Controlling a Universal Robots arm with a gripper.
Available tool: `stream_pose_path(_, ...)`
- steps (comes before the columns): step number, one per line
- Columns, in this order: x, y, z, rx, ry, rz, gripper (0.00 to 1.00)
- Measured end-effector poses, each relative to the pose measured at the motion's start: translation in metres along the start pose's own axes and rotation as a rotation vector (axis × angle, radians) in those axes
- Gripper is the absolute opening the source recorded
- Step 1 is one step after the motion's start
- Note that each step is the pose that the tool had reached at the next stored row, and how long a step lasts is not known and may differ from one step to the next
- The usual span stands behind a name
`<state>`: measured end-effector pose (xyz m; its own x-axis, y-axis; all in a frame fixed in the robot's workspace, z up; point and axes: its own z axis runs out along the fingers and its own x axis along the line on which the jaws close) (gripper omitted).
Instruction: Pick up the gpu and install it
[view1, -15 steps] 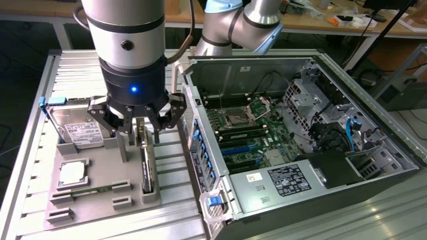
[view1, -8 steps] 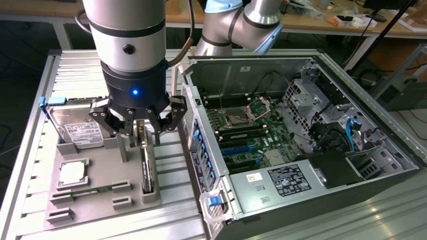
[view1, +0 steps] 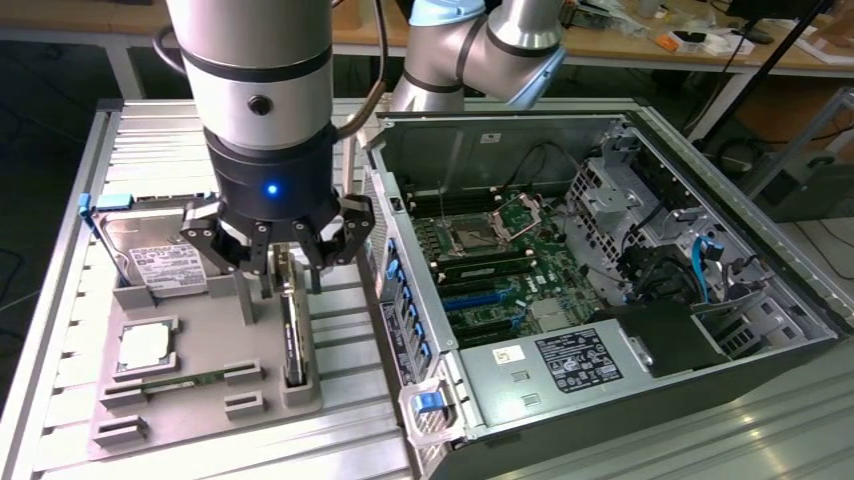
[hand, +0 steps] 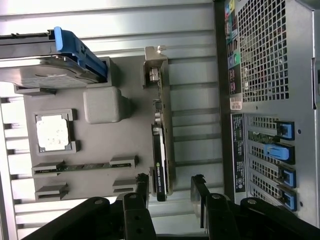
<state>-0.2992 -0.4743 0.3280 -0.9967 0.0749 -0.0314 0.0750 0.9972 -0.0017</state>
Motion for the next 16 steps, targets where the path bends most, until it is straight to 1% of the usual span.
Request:
stream_pose_path(9,-0.0003,-0.0001,0.0045,0.0079,-0.0006,0.000,0.47)
stream_pose_path(16,-0.0004,-0.0001,0.0084,0.0151,-0.0012,-0.001,0.47)
